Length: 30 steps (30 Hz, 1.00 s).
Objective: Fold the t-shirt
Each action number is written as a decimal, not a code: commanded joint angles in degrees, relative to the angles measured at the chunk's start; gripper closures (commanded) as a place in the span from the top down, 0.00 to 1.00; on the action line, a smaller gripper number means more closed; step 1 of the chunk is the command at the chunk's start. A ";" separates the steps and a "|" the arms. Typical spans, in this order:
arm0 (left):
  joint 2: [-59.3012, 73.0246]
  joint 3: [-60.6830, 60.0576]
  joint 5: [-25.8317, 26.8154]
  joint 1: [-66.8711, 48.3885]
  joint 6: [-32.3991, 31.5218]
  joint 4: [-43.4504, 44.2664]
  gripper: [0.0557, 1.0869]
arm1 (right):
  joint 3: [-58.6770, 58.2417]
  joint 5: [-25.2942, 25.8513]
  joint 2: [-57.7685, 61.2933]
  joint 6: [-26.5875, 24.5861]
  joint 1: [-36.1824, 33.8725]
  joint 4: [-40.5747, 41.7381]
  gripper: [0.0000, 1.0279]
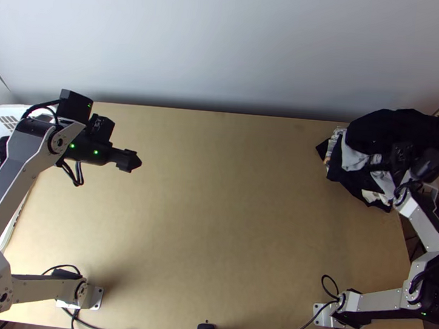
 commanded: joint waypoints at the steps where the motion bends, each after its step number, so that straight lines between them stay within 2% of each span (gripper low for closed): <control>1: -0.78 -1.09 0.23 0.41 -0.20 0.22 0.95 | -6.29 1.41 -0.60 -1.08 -0.90 -0.32 0.03; 2: -0.69 -1.18 0.23 0.23 -0.29 0.30 0.95 | -6.73 1.50 -1.12 -1.43 -1.34 -0.24 0.03; 3: -0.69 -1.18 0.23 0.15 -0.46 0.39 0.95 | -7.35 1.50 -1.65 -1.52 -2.13 -0.24 0.11; 7: -0.69 -1.18 0.23 0.06 -0.64 0.66 0.95 | -8.40 1.41 -4.55 -1.17 -3.97 -1.82 0.67; 8: -0.60 -1.27 0.23 0.06 -0.64 0.83 0.95 | -8.23 1.41 -5.25 -1.17 -4.32 -2.79 0.78; 9: -0.60 -1.44 0.23 0.06 -0.64 1.01 0.95 | -7.79 1.41 -6.05 -0.99 -4.76 -3.93 0.84; 13: -0.42 -2.06 0.23 -0.03 -1.08 1.54 0.95 | -6.12 1.15 -10.00 1.12 -5.29 -6.74 0.90; 21: -0.51 -3.03 0.23 0.32 -1.34 2.06 0.95 | -4.36 -1.67 -20.37 6.74 -4.06 -12.98 0.90; 26: -1.83 -3.38 0.23 0.23 -1.61 2.41 0.95 | -4.36 -1.67 -27.93 9.91 -1.25 -16.58 0.90; 30: -4.73 -4.17 0.05 -0.29 -2.84 4.70 0.95 | -5.68 -1.58 -36.28 13.25 3.67 -21.42 0.90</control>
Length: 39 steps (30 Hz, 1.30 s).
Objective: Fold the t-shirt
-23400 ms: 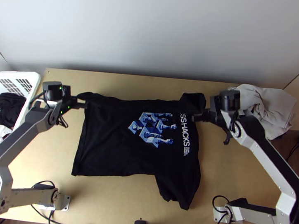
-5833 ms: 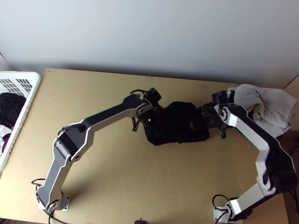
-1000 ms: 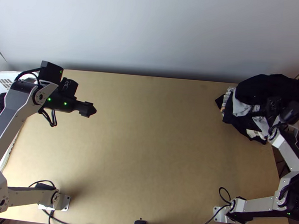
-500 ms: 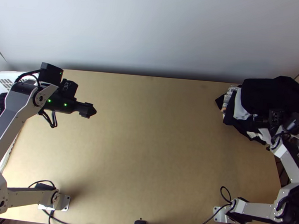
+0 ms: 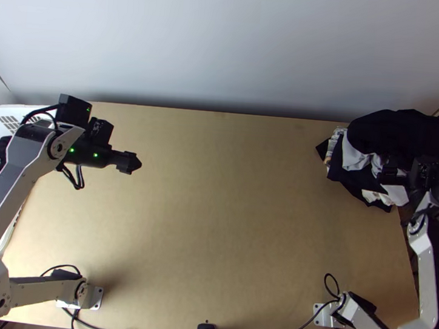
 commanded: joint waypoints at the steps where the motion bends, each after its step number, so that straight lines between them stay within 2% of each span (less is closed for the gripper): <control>1: -3.86 -1.59 -1.07 -0.43 -1.18 2.82 0.95 | -1.38 -0.22 -13.12 5.60 6.68 -7.09 0.90; 4: -7.03 -4.58 -3.70 -0.43 -1.61 5.90 0.95 | -3.13 0.65 -17.60 8.41 13.00 -11.04 0.90; 7: -10.89 -8.71 -6.69 -0.43 -2.14 9.50 0.95 | -6.74 6.54 -22.26 8.68 20.91 -10.78 0.96; 9: -13.71 -11.61 -9.07 -0.43 -2.32 11.44 0.95 | -8.85 9.36 -24.81 8.77 23.99 -9.90 0.96; 20: -34.36 -34.46 -22.86 -0.78 -2.14 23.21 0.95 | -21.50 9.88 -41.07 8.41 29.97 -9.37 0.96; 23: -42.53 -41.76 -25.15 -1.04 -1.00 27.35 0.95 | -27.57 9.97 -50.56 4.72 33.92 -9.64 0.96; 25: -46.93 -45.27 -27.00 -0.95 -0.21 27.35 0.95 | -30.82 9.88 -57.07 3.14 35.33 -12.80 0.96; 27: -51.50 -48.18 -27.17 -1.04 0.14 26.91 0.95 | -33.10 9.88 -60.93 2.97 36.56 -17.28 0.96; 31: -60.81 -52.92 -27.44 -0.69 1.81 27.26 0.95 | -36.27 9.97 -63.92 2.53 37.26 -20.53 0.96; 34: -63.71 -53.98 -27.44 0.54 2.25 28.66 0.95 | -36.80 10.06 -63.48 3.49 37.09 -18.43 0.96; 36: -65.65 -56.09 -27.44 0.72 2.69 30.16 0.95 | -37.85 10.23 -63.22 7.80 36.82 -14.82 0.96; 39: -69.60 -60.74 -27.61 0.98 4.01 32.53 0.95 | -41.89 13.66 -63.92 12.37 34.63 -7.97 0.96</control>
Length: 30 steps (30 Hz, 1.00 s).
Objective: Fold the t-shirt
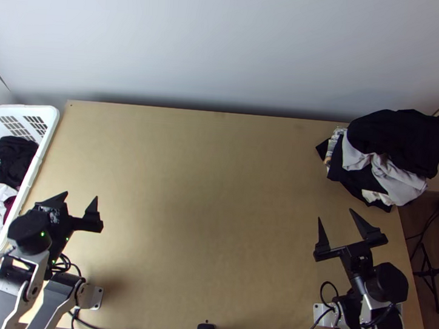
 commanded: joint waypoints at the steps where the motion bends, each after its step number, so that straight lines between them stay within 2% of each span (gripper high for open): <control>1: -10.99 -9.28 -0.82 1.36 2.15 4.80 0.95 | -6.77 3.48 -2.61 8.34 -1.75 8.01 0.96; 7: -17.32 -16.66 -0.99 4.96 1.98 7.88 0.95 | -7.83 5.06 -2.61 13.96 -1.75 6.34 0.96; 12: -17.76 -16.75 -0.29 6.89 -5.49 7.35 0.95 | -7.83 5.06 -2.61 19.94 -1.57 5.99 0.96; 16: -17.67 -16.57 0.15 5.05 -5.67 6.64 0.95 | -7.92 5.06 -2.61 24.51 -1.13 4.94 0.96; 21: -17.67 -16.13 0.06 5.31 -5.23 2.78 0.95 | -8.18 5.06 -2.44 24.24 -1.31 2.48 0.96; 30: -17.67 -16.04 0.06 5.40 -5.14 2.69 0.95 | -8.18 4.97 -2.44 24.24 -1.31 2.48 0.96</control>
